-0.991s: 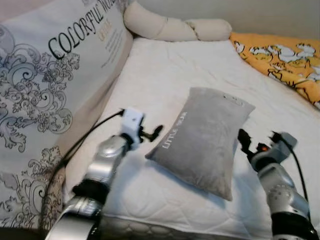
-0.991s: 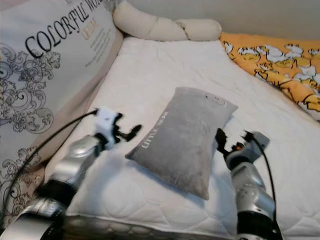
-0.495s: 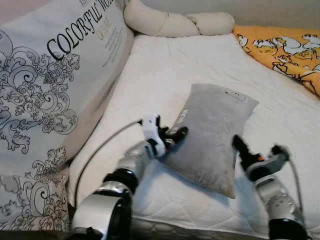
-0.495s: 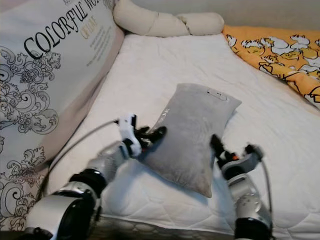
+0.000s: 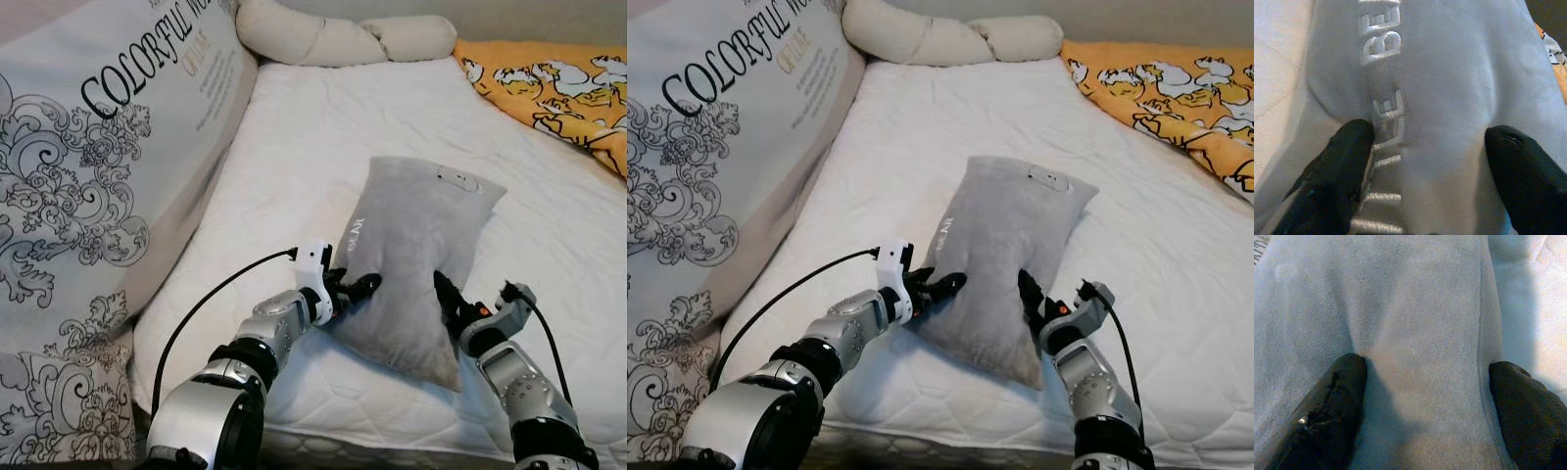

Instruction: Clean up the room

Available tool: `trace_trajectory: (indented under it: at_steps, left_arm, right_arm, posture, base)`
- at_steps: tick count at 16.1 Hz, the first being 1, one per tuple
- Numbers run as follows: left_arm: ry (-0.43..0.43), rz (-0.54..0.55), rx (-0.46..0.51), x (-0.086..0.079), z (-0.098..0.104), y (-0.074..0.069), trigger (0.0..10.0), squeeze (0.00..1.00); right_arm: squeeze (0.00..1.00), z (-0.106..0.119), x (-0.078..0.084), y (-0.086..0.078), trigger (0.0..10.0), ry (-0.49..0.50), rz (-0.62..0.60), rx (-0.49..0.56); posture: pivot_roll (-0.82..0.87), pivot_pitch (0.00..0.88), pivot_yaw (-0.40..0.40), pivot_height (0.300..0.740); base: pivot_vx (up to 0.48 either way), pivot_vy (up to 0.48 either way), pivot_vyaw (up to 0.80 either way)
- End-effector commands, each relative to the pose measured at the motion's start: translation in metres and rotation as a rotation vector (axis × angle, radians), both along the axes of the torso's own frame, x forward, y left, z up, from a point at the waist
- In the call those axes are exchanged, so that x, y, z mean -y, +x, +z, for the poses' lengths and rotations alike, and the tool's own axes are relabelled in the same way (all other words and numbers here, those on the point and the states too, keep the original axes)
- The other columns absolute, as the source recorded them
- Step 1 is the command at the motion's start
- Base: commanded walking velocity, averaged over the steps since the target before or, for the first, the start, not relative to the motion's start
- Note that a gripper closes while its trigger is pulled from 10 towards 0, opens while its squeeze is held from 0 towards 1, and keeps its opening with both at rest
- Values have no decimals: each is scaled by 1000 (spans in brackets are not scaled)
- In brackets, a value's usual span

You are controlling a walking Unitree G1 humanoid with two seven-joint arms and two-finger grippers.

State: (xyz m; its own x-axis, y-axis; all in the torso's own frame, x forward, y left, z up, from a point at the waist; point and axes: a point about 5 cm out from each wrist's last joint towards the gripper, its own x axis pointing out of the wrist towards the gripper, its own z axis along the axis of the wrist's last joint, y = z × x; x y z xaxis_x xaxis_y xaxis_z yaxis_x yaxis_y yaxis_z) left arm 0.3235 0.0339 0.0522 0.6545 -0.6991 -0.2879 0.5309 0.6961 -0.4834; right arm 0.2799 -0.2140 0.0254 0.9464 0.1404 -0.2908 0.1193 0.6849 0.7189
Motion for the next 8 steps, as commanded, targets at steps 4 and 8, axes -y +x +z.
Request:
trace_trajectory:
  at_steps: [4,8]
  left_arm:
    - [-17,-55,-47,17,-8,-12,0,0]
    - [20,-55,-2,17,-5,-10,0,0]
  right_arm:
    - [0,3,-19,10,0,-152,97,24]
    - [0,-4,-29,3,0,-152,153,-32]
  posture:
    - [-93,52,59,740]
    - [-82,46,67,740]
  base:
    - [0,0,0]
    - [0,0,0]
